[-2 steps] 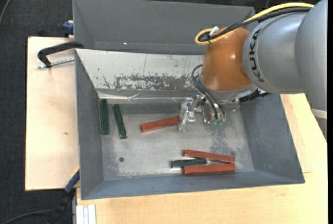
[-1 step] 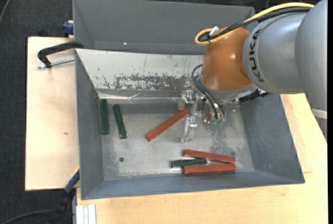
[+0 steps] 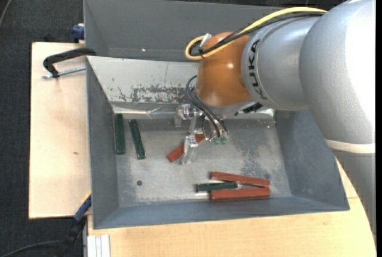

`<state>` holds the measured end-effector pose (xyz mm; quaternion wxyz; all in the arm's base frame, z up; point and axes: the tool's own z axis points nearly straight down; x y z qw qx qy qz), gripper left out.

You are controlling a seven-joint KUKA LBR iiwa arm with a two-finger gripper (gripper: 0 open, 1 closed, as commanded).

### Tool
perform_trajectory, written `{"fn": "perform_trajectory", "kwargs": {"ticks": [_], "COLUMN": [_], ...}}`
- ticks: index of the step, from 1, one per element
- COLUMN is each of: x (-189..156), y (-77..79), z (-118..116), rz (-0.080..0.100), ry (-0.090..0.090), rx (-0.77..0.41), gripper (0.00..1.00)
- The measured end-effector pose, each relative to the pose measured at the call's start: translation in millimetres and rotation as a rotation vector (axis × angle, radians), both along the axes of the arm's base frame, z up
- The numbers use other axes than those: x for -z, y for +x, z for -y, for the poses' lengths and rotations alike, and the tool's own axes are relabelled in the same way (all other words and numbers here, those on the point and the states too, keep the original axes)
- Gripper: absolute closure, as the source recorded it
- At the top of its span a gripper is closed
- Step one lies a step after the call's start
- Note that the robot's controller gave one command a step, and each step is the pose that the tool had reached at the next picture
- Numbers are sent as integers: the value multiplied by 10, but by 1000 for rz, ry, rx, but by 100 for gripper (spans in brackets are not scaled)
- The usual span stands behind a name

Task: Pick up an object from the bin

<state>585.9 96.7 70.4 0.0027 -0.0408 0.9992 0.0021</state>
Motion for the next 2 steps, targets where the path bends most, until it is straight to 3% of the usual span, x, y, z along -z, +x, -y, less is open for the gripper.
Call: {"fn": "perform_trajectory", "kwargs": {"ticks": [1, 2], "x": [-7, -1381], "y": [3, -284], "z": [35, -105], "rz": [-1, 8], "ry": [-2, -1], "rx": [5, -18], "gripper": [100, 100]}}
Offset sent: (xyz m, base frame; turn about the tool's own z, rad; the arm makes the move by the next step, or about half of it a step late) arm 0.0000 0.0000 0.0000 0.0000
